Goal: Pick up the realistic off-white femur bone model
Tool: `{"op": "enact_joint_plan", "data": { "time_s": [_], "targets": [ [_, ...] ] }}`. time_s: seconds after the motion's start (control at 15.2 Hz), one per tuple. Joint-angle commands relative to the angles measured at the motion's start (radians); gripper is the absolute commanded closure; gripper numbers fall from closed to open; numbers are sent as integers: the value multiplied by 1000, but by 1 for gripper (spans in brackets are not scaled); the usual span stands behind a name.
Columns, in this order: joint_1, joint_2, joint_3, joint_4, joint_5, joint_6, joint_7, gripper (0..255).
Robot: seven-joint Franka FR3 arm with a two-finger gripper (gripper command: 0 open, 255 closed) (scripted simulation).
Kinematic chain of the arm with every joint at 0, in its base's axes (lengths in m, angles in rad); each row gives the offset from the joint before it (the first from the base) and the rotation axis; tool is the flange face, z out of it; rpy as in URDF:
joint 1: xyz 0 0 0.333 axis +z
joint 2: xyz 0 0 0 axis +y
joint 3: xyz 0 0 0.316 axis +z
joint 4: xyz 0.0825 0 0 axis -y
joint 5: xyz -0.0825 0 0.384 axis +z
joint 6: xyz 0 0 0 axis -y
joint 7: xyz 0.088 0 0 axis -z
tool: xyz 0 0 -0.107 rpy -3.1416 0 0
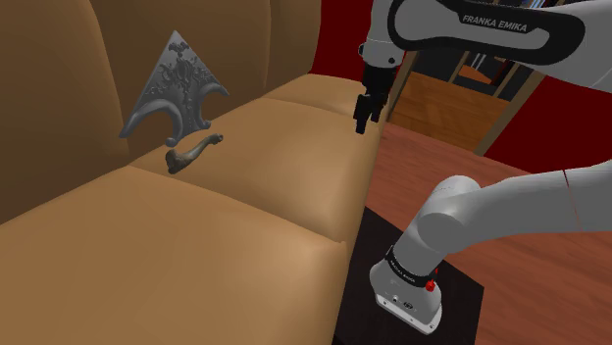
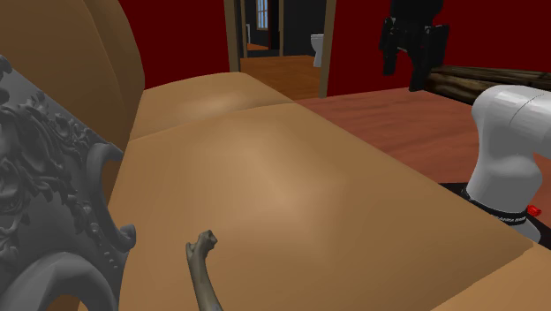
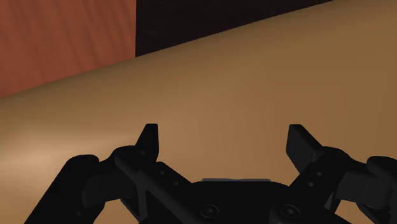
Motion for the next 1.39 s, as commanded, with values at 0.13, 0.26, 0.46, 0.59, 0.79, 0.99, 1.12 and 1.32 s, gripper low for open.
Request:
{"op": "enact_joint_plan", "data": {
  "time_s": [0.13,0.26,0.46,0.59,0.79,0.99,1.12,1.32],
  "targets": [
    [1,14,52,-9,42,23,99,0],
    [0,36,104,-12,82,50,196,0],
    [-2,85,181,-1,134,95,342,0],
    [-7,128,231,14,163,127,439,0],
    [-18,206,306,51,193,177,583,0],
    [-36,299,378,104,206,225,728,0],
    [-50,368,423,147,203,255,827,0],
    [-71,482,487,225,178,293,979,0]
  ]
}}
